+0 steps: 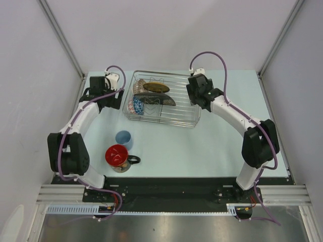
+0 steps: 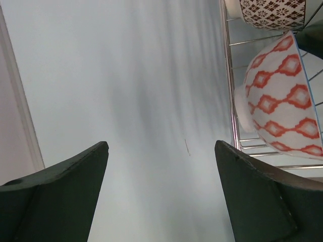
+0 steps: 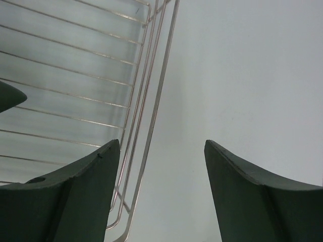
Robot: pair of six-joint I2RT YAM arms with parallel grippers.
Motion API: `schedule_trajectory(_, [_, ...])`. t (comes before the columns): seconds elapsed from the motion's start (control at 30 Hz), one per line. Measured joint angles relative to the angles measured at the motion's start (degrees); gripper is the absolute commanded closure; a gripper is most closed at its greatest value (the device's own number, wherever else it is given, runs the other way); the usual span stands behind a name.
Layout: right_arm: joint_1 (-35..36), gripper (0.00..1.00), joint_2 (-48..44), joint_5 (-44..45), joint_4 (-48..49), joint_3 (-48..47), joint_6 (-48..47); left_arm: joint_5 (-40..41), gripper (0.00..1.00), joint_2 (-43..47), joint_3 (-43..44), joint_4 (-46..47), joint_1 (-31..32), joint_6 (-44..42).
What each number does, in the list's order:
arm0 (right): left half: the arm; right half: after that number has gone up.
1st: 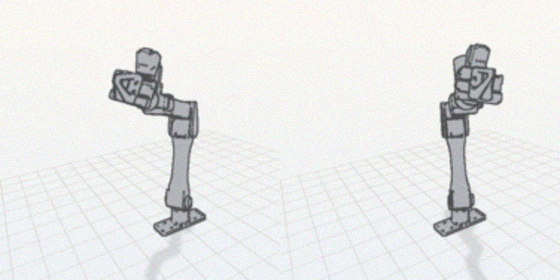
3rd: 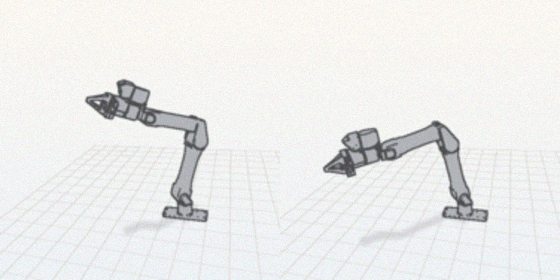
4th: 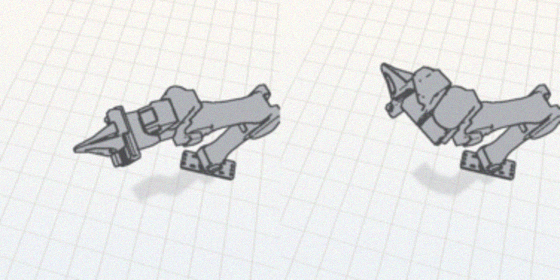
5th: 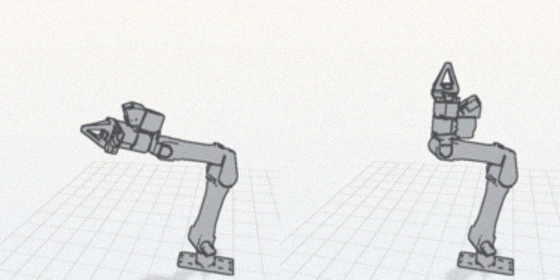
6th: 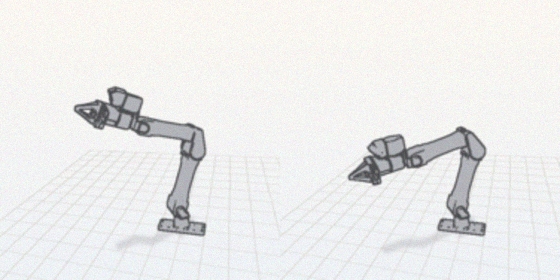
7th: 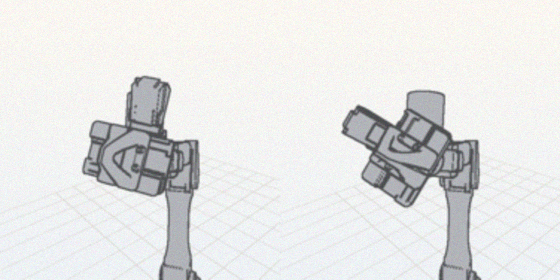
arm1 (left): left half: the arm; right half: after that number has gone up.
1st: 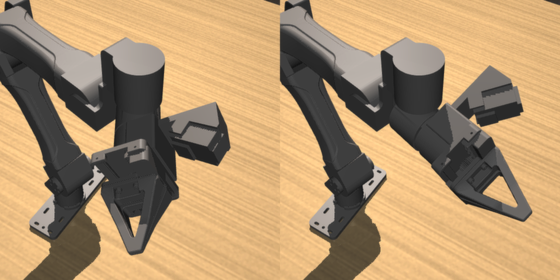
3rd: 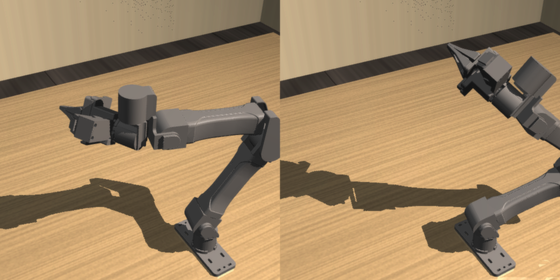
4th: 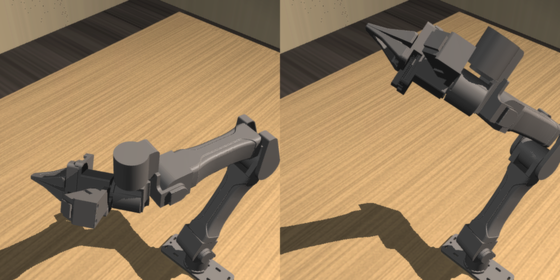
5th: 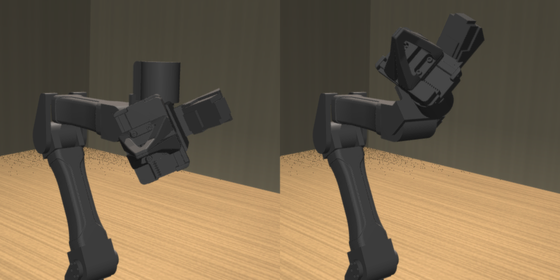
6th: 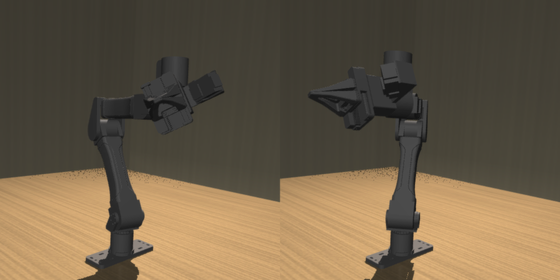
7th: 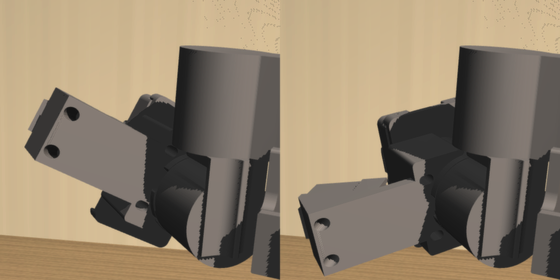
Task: Load the mixed dishes into the dish rack
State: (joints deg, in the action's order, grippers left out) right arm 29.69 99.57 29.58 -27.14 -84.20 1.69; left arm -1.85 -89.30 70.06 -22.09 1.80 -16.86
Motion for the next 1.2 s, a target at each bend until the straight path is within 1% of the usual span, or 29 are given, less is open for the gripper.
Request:
schedule_trajectory(0.2, [-0.04, 0.28, 1.33, -1.14, -1.95, 0.70, 2.67, -1.79, 0.09, -2.73, 0.44, 0.42, 0.02, 2.40])
schedule_trajectory(0.37, [-0.61, 0.28, 1.73, -2.10, -2.60, 1.36, 4.09, -3.39, 0.09, -2.75, 0.15, 1.01, 0.04, 3.41])
schedule_trajectory(0.73, [-2.36, 0.29, 1.73, -3.65, -2.78, 6.36, 6.05, -5.51, 0.09, -2.73, -1.31, 2.12, 0.07, 3.96])
schedule_trajectory(1.03, [-3.54, 0.29, 1.29, -4.46, -1.25, 9.73, 7.54, -5.44, 0.09, -2.36, -5.97, 4.94, 1.09, 3.26])
schedule_trajectory(1.2, [-4.33, 0.30, -0.07, -5.46, 0.96, 12.26, 8.87, -4.70, 0.09, 1.22, -10.10, 7.37, 2.43, 1.60])
